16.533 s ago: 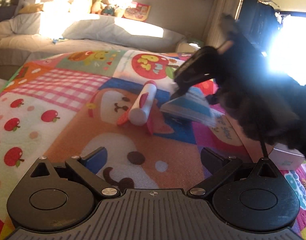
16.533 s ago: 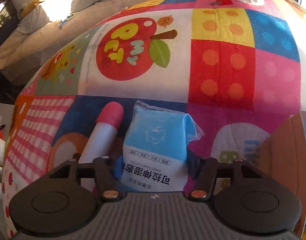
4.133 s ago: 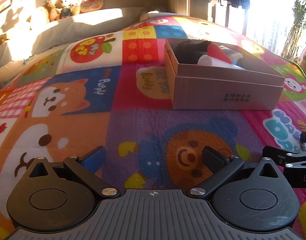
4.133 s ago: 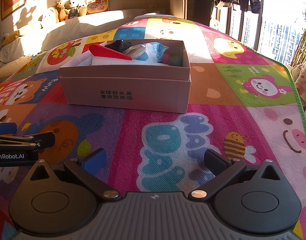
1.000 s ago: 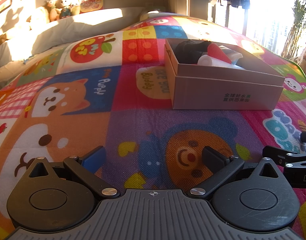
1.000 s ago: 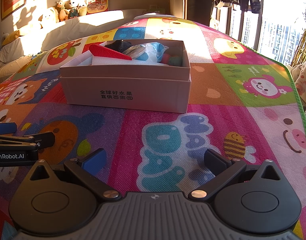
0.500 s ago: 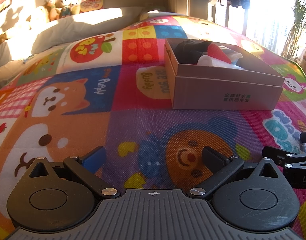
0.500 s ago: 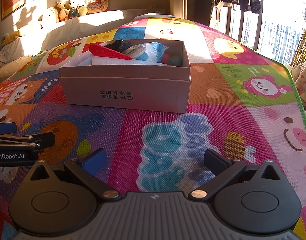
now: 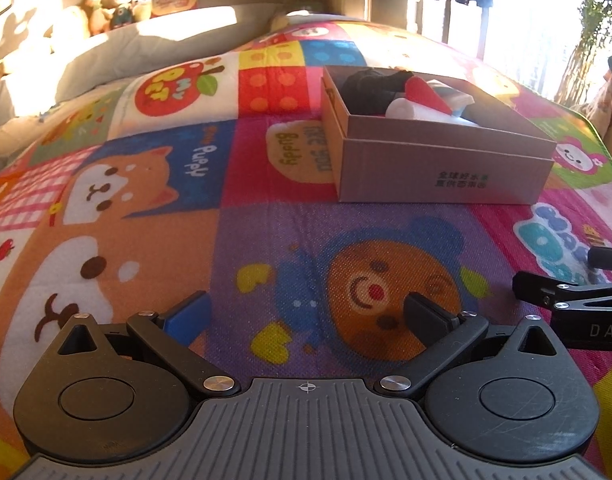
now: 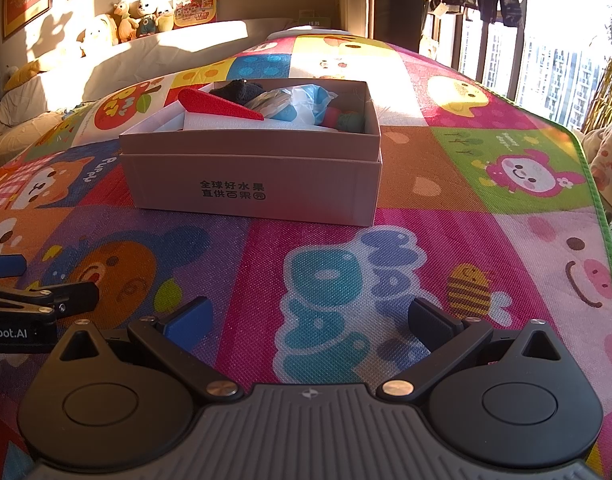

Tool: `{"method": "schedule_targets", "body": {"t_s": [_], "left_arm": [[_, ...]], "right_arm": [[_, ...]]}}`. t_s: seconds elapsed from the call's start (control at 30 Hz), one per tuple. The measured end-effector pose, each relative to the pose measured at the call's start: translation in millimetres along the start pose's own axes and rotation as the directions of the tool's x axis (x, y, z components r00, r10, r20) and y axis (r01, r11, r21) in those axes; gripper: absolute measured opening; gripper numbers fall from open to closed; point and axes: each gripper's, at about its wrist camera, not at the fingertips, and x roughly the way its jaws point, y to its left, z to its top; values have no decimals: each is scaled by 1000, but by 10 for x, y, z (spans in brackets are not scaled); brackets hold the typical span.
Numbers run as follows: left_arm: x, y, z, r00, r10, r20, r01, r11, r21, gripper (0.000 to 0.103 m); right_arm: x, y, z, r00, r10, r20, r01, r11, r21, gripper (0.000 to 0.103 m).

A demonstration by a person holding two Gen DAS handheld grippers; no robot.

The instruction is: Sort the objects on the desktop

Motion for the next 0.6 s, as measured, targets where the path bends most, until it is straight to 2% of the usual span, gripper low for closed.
{"method": "schedule_targets", "body": {"t_s": [0.6], "left_arm": [[-4,-14,-17,1000,5,19,-5,1000,-8,103]], "right_arm": [[0,-1,0,1000,-1,0,1,1000,0,103]]}}
